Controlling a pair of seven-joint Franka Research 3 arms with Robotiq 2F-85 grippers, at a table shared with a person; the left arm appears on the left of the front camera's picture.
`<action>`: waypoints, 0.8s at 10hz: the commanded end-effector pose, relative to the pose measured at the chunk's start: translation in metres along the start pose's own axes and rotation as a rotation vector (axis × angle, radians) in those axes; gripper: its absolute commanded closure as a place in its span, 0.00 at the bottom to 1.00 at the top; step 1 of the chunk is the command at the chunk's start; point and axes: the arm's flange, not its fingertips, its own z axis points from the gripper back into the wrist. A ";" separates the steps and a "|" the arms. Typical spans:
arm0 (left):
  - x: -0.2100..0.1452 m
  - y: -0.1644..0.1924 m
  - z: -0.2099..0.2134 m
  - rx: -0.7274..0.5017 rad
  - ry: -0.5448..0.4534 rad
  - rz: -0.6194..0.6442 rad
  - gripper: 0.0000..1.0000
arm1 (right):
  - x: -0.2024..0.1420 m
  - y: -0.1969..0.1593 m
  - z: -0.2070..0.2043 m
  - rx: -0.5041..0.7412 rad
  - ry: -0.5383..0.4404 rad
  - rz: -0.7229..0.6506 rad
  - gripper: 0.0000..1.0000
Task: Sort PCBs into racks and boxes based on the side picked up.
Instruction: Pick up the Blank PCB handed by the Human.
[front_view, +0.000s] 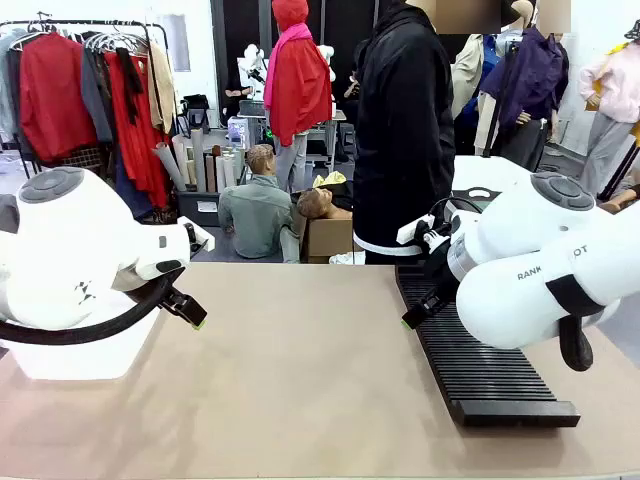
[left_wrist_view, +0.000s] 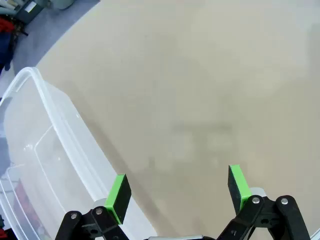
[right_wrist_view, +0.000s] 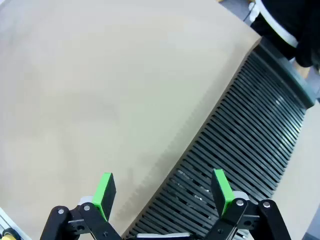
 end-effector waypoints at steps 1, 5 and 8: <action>0.000 0.000 0.000 0.000 0.000 0.000 0.00 | 0.000 0.000 0.000 0.000 0.000 0.000 0.00; 0.000 0.000 0.000 0.000 0.000 0.000 0.00 | 0.000 0.000 0.000 0.000 0.000 0.000 0.00; 0.000 0.000 0.000 0.000 0.000 0.000 0.00 | 0.000 0.000 0.000 0.000 0.000 0.000 0.00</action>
